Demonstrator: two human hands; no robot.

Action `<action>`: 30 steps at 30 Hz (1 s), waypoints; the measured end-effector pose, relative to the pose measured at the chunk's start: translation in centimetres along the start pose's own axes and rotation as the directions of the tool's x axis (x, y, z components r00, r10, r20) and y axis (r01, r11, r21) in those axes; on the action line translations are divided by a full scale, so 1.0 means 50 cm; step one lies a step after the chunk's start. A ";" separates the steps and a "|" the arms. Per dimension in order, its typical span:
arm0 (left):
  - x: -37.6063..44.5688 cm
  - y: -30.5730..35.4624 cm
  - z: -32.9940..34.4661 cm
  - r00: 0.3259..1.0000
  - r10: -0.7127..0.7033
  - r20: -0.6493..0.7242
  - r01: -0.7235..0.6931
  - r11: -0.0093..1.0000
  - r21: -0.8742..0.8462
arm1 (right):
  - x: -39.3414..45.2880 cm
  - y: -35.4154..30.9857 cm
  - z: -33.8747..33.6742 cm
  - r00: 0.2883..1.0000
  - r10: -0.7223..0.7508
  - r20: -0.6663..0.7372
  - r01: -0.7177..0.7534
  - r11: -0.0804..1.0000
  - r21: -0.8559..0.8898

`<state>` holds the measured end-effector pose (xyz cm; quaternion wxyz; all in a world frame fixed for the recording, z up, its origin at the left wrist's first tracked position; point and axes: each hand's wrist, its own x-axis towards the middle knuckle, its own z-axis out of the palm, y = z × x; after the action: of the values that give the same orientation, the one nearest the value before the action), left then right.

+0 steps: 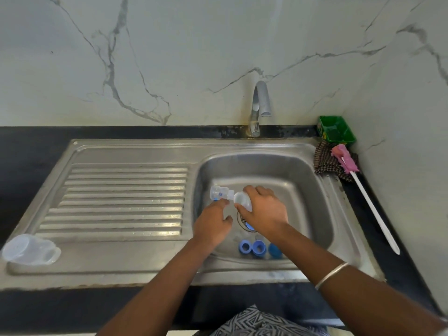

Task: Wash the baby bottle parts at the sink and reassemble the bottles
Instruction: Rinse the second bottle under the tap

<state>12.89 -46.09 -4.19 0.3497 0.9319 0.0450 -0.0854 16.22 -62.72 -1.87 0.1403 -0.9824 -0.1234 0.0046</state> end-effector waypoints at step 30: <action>-0.284 -0.307 -0.247 0.491 -0.661 -0.568 0.339 0.745 -0.574 | -0.017 -0.284 0.088 0.862 -0.371 0.346 -0.011 0.669 0.743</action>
<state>-1.66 -26.76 -2.25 0.4343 0.7355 0.4744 0.2130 11.78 -48.51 -2.21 0.4809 -0.7964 -0.2412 0.2762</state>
